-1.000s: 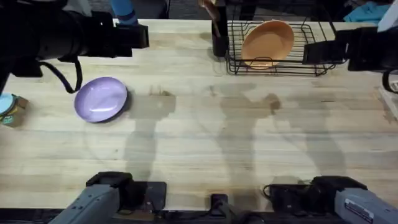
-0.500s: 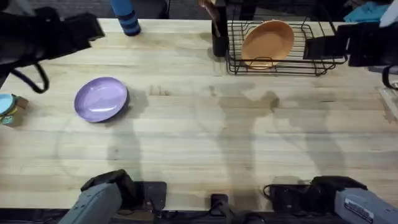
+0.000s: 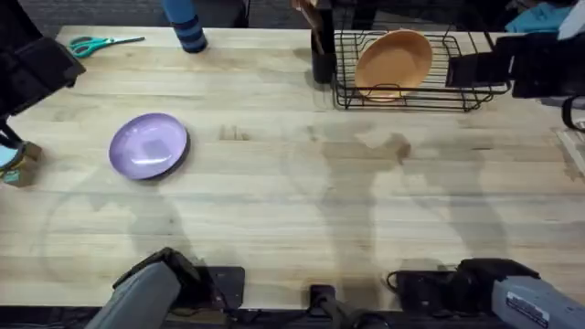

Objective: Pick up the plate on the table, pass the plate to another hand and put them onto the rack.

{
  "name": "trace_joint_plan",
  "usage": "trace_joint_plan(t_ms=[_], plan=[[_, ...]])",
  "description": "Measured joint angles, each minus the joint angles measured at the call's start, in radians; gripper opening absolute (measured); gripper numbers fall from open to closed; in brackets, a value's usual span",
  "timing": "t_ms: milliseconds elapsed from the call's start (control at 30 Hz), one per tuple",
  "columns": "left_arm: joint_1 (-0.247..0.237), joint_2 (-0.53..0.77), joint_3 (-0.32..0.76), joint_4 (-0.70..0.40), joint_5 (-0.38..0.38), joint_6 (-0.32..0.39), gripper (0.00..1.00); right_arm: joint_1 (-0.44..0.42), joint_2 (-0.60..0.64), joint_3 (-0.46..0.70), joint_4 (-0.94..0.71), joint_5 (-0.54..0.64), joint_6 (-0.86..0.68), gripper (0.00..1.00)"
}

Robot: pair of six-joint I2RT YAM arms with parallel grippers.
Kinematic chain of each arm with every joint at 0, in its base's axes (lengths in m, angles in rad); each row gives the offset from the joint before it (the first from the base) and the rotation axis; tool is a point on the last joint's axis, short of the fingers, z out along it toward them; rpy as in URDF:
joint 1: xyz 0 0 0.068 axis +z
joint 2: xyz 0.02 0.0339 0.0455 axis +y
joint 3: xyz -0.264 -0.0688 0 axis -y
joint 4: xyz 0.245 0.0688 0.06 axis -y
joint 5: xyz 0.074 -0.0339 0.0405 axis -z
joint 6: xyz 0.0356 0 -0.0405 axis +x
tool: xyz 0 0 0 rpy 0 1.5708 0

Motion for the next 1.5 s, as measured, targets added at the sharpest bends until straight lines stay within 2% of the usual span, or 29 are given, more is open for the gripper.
trace_joint_plan(t_ms=[133, 367, 700, 1500], plan=[[0.020, 0.053, 0.000, -0.019, -0.034, -0.004, 0.993, 0.000, 0.000, 0.000, 0.001, 0.000, 0.000, 0.993], [0.022, 0.191, 0.000, -0.038, -0.060, -0.004, 0.993, 0.000, 0.000, 0.000, 0.001, 0.000, 0.000, 0.993], [0.022, 0.351, 0.000, -0.037, -0.060, -0.004, 0.994, 0.000, 0.000, 0.000, 0.001, 0.000, 0.000, 0.993], [0.022, 0.631, 0.000, 0.002, -0.059, -0.008, 0.993, 0.000, 0.000, 0.000, 0.000, 0.000, 0.000, 0.993]])
